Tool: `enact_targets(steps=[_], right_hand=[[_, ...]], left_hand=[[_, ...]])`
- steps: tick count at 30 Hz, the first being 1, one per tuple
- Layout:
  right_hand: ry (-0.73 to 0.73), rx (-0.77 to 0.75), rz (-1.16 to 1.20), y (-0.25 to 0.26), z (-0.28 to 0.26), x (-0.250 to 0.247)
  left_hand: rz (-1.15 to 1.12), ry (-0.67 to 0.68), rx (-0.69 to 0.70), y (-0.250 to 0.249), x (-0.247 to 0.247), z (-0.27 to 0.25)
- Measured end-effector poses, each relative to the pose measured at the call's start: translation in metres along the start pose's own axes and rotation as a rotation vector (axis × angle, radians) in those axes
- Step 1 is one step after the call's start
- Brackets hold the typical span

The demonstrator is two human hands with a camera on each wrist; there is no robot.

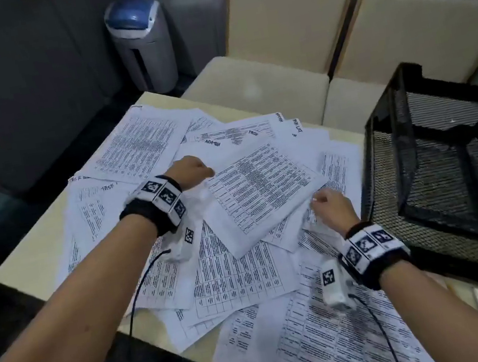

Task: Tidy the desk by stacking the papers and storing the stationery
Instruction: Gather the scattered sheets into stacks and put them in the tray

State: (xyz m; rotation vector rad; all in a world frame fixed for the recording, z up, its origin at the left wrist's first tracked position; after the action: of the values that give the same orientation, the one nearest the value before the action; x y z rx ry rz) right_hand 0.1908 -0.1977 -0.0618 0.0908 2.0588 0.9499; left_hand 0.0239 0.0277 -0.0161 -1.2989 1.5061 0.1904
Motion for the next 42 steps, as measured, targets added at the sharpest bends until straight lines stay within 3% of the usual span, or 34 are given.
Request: enact_targets(steps=[2, 6, 8, 10, 12, 13, 15, 17, 19, 21, 23, 27, 30, 36, 38, 42], right_hand=[[-0.099, 0.108, 0.017, -0.003, 0.019, 0.012], [-0.131, 0.313, 0.253, -0.015, 0.037, 0.042], [-0.161, 0.334, 0.344, -0.012, 0.036, 0.052], [-0.176, 0.321, 0.416, -0.01, 0.037, 0.057], [-0.171, 0.256, 0.323, -0.006, 0.038, 0.056], [-0.192, 0.237, 0.268, -0.004, 0.037, 0.052], [-0.29, 0.196, 0.152, 0.004, 0.032, 0.033], [-0.428, 0.109, 0.083, 0.017, 0.029, 0.008], [-0.564, 0.039, 0.138, 0.03, 0.027, -0.016], [-0.63, 0.013, 0.264, 0.04, 0.03, -0.03], [-0.599, 0.052, 0.372, 0.047, 0.028, -0.024], [-0.301, 0.197, 0.343, 0.058, 0.008, 0.03], [-0.078, 0.293, 0.357, 0.072, -0.018, 0.081], [0.243, 0.269, 0.384, 0.079, -0.015, 0.16], [0.29, 0.247, 0.339, 0.078, -0.009, 0.162], [0.125, 0.208, 0.24, 0.065, 0.007, 0.13]], left_hand=[[0.086, -0.008, -0.074, 0.013, 0.01, 0.019], [0.141, 0.007, -0.206, 0.045, 0.048, 0.036], [0.154, 0.016, -0.137, 0.047, 0.071, 0.032], [0.177, 0.112, -0.021, 0.034, 0.089, 0.023], [0.117, 0.228, 0.052, 0.034, 0.088, 0.022], [0.051, 0.222, 0.065, 0.04, 0.079, 0.025], [-0.058, 0.056, -0.059, 0.073, 0.049, 0.029], [-0.05, -0.167, -0.315, 0.117, 0.022, 0.018], [-0.024, -0.166, -0.518, 0.152, 0.017, 0.0], [-0.01, -0.107, -0.584, 0.165, 0.027, -0.015], [-0.113, -0.124, -0.572, 0.158, 0.037, -0.02], [-0.257, -0.125, -0.494, 0.125, 0.053, -0.019], [-0.224, -0.109, -0.441, 0.108, 0.063, -0.016], [-0.073, -0.074, -0.28, 0.115, 0.044, -0.011], [-0.079, -0.076, -0.206, 0.116, 0.033, -0.005], [0.1, -0.376, -0.122, 0.107, -0.001, 0.026]])
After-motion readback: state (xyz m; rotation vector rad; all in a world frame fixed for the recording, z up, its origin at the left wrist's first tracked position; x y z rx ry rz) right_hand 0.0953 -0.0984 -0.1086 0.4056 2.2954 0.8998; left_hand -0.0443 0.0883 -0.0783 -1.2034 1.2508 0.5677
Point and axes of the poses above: each hand's wrist, its own z-axis towards the middle knuckle, its own x-axis out of the palm, y = z × x, the point moved 4 cm from there along z, towards the middle knuckle, and after that the axes turned 1 degree about -z, right-handed, at the moved point
